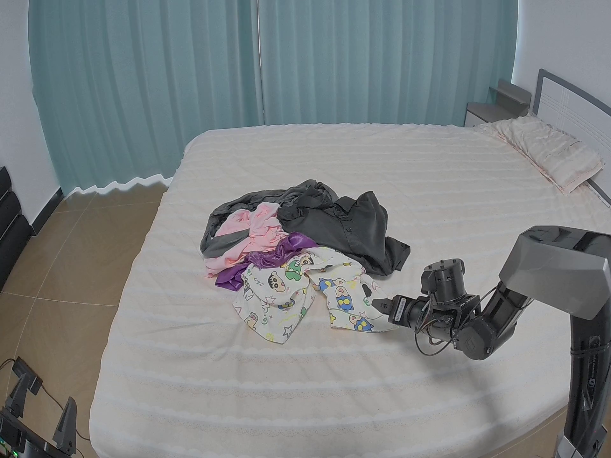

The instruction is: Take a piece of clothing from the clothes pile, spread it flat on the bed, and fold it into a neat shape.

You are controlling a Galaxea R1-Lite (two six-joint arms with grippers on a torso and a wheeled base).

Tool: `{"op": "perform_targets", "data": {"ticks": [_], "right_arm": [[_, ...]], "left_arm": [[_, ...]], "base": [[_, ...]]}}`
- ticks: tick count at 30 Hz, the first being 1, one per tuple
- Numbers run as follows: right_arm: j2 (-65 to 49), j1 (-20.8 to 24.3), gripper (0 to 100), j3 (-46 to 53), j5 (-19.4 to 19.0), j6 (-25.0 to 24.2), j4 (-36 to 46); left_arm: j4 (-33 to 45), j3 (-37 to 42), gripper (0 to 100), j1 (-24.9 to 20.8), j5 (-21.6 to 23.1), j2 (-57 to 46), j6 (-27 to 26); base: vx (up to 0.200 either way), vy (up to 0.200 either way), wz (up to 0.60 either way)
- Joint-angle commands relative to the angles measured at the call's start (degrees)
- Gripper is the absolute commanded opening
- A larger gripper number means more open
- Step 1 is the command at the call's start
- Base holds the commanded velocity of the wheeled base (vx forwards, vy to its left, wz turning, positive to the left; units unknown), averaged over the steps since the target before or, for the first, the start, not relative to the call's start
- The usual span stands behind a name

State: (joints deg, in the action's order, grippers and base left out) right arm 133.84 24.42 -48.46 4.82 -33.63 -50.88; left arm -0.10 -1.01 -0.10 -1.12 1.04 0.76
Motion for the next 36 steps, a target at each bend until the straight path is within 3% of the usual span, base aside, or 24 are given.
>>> {"op": "perform_targets", "data": {"ticks": [1,9,12,29,30,36], "right_arm": [[4.7,0.2,100,-1.5,0.1,0.9,-0.2],[5.7,0.4,100,-6.7,-1.9,5.2,1.7],[5.9,0.2,100,-10.2,-1.9,5.7,6.2],[6.2,2.0,100,-15.5,-2.9,5.9,14.9],[6.1,2.0,0,-15.8,-3.0,5.8,15.6],[6.1,2.0,0,-16.1,-2.6,5.9,16.5]], "left_arm": [[0.0,1.0,100,0.0,0.0,-0.6,0.0],[-0.1,1.0,100,0.0,0.0,-0.6,0.0],[0.0,1.0,100,0.0,0.0,-0.6,0.0],[-0.1,1.0,100,0.0,0.0,-0.7,0.0],[-0.1,1.0,100,0.0,0.0,-0.6,0.0],[-0.1,1.0,100,0.0,0.0,-0.6,0.0]], "base": [[0.000,0.000,0.00],[0.000,0.000,0.00],[0.000,0.000,0.00],[0.000,0.000,0.00],[0.000,0.000,0.00],[0.000,0.000,0.00]]}}
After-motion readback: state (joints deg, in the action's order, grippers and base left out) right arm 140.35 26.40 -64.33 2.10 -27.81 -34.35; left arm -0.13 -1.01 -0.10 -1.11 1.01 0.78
